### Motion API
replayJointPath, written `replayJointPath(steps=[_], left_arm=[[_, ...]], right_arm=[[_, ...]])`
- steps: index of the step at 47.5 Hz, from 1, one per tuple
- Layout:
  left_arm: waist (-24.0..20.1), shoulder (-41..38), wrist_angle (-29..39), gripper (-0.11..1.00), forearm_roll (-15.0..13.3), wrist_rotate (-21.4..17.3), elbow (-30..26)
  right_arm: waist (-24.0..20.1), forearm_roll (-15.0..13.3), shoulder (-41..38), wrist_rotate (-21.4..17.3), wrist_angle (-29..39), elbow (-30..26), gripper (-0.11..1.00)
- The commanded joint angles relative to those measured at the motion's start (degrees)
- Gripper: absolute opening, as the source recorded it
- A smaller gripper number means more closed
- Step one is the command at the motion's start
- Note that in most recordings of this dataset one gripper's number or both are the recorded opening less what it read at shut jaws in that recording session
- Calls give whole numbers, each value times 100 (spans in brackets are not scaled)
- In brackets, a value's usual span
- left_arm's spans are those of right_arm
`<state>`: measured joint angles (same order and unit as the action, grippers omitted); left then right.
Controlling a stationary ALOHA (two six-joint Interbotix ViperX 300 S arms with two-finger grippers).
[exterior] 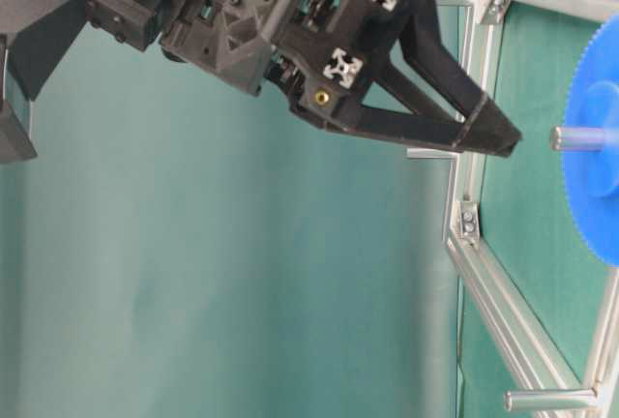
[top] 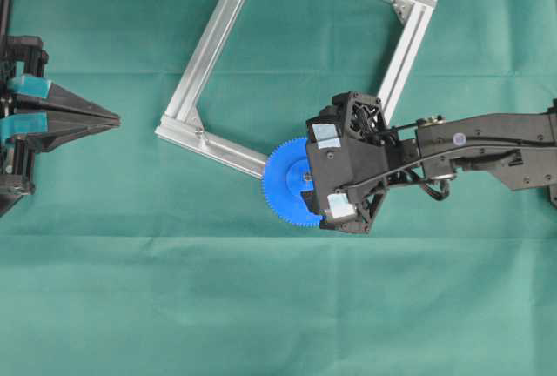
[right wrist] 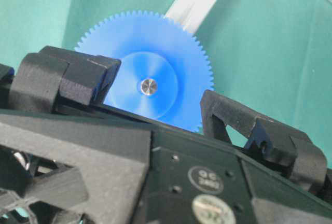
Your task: Find the location of the shaft and insert the gear.
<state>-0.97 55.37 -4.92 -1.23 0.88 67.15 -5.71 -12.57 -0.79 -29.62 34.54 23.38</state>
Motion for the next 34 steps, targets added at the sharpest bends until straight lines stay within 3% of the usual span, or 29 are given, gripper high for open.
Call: replayJointPath(steps=[1,34], left_arm=[[-9,-44,-26,1,-9,0,-158],[-9,-44,-26,1,-9,0,-158]], right_arm=[[-9,-9,167,0,-35,-97,81],[-26,-9,220,-18,-9,-9,81]])
